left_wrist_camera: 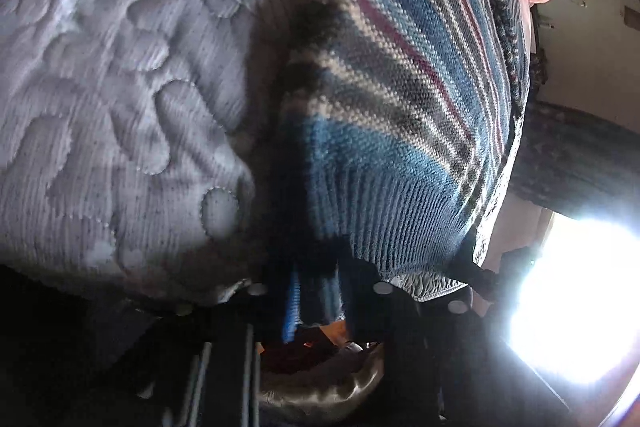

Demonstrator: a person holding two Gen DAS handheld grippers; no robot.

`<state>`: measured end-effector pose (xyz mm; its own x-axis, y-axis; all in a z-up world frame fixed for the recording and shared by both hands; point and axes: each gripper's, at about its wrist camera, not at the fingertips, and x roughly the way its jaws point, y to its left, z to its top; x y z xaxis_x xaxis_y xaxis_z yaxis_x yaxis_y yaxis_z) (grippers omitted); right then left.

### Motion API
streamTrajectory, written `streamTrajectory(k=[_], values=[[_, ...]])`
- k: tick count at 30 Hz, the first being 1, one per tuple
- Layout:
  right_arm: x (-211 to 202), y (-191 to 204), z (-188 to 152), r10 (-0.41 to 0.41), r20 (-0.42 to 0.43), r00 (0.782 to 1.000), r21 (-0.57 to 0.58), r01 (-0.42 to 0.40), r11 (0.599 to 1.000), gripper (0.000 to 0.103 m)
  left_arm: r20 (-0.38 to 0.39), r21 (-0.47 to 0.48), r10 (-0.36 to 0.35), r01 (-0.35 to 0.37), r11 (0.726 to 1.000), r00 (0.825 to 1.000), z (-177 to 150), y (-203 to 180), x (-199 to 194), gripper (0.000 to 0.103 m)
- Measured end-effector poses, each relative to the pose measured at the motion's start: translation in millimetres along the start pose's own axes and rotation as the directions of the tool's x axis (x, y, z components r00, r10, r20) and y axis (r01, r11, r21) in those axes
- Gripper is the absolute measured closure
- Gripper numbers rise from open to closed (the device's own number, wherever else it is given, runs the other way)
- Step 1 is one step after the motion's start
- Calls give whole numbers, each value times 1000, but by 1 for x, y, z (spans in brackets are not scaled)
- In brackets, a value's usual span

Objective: Fold small clothes
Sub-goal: 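Grasp the ribbed hem of the sweater with both tools, then lift the hem with both tools and fold it toward the collar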

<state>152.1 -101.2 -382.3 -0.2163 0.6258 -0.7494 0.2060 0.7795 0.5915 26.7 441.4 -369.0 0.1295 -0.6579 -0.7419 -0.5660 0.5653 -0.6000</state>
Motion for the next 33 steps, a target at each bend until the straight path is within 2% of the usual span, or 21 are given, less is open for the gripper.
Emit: streamTrajectory(k=[4,7,10,11,13,15,18,21,25,30,33], values=[[-9,0,-3,46,25,999,-7,-45,999,95,3,16,-22,22,1000,1000,-3,-1,-3,91],[-7,-5,-1,42,19,999,2,-42,999,95,-13,25,-14,14,1000,1000,-2,-5,4,91],[-7,-7,0,59,18,998,9,-59,998,95,-30,23,-18,18,1000,999,-1,-4,9,86],[-6,-7,-1,68,18,998,9,-68,998,95,-33,21,-20,21,1000,999,-1,-4,10,81],[-9,-7,-2,82,21,996,8,-82,997,95,-25,22,-22,23,1000,999,-3,-5,8,84],[-16,-8,-2,105,30,994,5,-105,994,95,-10,32,-41,42,999,999,-6,-8,0,93],[-29,-6,-5,167,52,985,-10,-167,986,95,22,43,-87,86,995,996,-14,-15,-12,95],[-50,0,-8,248,91,964,-39,-246,969,95,69,58,-168,164,985,983,-19,-26,-35,95],[-85,13,-6,333,150,931,-88,-323,942,95,132,109,-260,247,963,957,-19,-54,-73,95],[-124,37,16,366,199,909,-155,-340,928,95,183,167,-327,298,940,927,2,-94,-107,95],[-135,60,34,368,216,904,-194,-330,924,95,201,194,-334,297,935,921,21,-114,-118,95]])
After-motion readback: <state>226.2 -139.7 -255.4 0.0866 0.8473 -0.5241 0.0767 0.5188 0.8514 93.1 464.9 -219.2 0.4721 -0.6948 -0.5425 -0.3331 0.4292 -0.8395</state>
